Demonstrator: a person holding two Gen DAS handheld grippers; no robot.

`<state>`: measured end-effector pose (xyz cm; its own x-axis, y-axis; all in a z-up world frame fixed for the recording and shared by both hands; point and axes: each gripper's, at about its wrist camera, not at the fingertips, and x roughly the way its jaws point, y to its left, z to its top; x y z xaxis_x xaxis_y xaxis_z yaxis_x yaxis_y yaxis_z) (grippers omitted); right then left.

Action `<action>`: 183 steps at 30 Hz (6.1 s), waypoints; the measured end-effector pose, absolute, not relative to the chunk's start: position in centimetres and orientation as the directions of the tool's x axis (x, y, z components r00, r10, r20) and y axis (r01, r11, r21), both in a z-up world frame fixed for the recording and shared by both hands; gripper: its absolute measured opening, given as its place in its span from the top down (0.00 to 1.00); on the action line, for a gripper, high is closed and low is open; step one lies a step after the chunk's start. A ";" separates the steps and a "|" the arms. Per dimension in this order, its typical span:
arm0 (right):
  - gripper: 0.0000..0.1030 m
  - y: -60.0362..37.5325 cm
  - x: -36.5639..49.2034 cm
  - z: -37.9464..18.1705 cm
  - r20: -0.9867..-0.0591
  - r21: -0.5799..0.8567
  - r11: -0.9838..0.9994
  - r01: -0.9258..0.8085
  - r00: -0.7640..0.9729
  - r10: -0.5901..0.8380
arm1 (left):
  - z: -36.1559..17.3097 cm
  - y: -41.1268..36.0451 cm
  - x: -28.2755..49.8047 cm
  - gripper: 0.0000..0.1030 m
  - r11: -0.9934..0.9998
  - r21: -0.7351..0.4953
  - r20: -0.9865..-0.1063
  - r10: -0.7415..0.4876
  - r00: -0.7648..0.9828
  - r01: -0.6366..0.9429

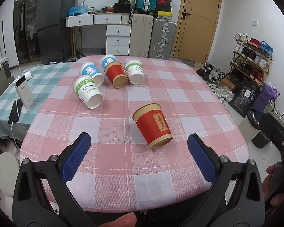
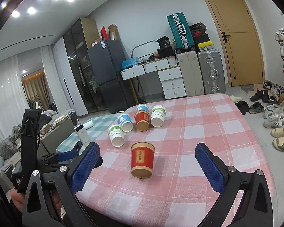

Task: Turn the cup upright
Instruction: 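Grasp the red paper cup lying on its side with the left tool, then lift the red cup with the left tool and lower it back down, then grasp the red cup with the right tool and lift it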

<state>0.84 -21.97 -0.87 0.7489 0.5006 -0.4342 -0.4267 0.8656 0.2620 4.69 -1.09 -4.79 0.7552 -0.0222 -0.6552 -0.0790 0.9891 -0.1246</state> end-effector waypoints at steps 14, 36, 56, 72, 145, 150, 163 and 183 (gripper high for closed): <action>0.00 -24.3 9.3 -6.1 -0.506 0.355 0.836 -0.419 0.666 0.548 | -10.5 -1.9 17.2 0.01 0.981 -0.171 -0.788 -0.080 0.611 -0.092; 0.00 -23.5 19.1 -10.6 -0.510 0.489 0.761 -0.426 0.568 0.646 | -15.4 -2.3 25.4 0.40 0.948 -0.315 -0.867 -0.302 0.397 0.033; 0.00 -22.2 14.2 -3.9 -0.476 0.444 0.767 -0.464 0.603 0.640 | -0.8 1.8 16.6 0.40 0.953 -0.299 -0.786 -0.278 0.552 0.054; 0.00 -16.4 7.3 -1.2 -0.538 0.307 0.830 -0.467 0.634 0.555 | 0.4 7.2 7.2 0.40 0.935 -0.346 -0.759 -0.327 0.563 0.076; 0.00 -6.4 12.0 -9.2 -0.821 0.457 0.737 -0.498 0.083 0.565 | -6.0 12.6 4.3 0.01 0.976 -0.141 -0.704 0.016 0.710 -0.163; 0.00 -3.8 14.0 -11.0 -0.827 0.525 0.705 -0.478 -0.091 0.554 | -6.4 14.3 3.5 0.01 0.967 -0.157 -0.691 0.037 0.722 -0.200; 0.00 0.2 17.7 -14.7 -0.854 0.519 0.753 -0.404 -0.280 0.438 | -7.3 17.1 1.1 0.01 0.967 -0.170 -0.653 0.034 0.756 -0.190; 0.38 -4.0 21.0 -13.8 -0.780 0.626 0.715 -0.310 -0.250 0.574 | -8.5 16.4 3.7 0.01 0.963 -0.209 -0.696 -0.027 0.718 -0.167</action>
<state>20.96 -3.99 -13.78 -0.2503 0.5742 -0.7795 -0.3096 0.7154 0.6263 3.67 16.38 -8.54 0.7176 -0.0267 -0.6959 -0.1673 0.9634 -0.2095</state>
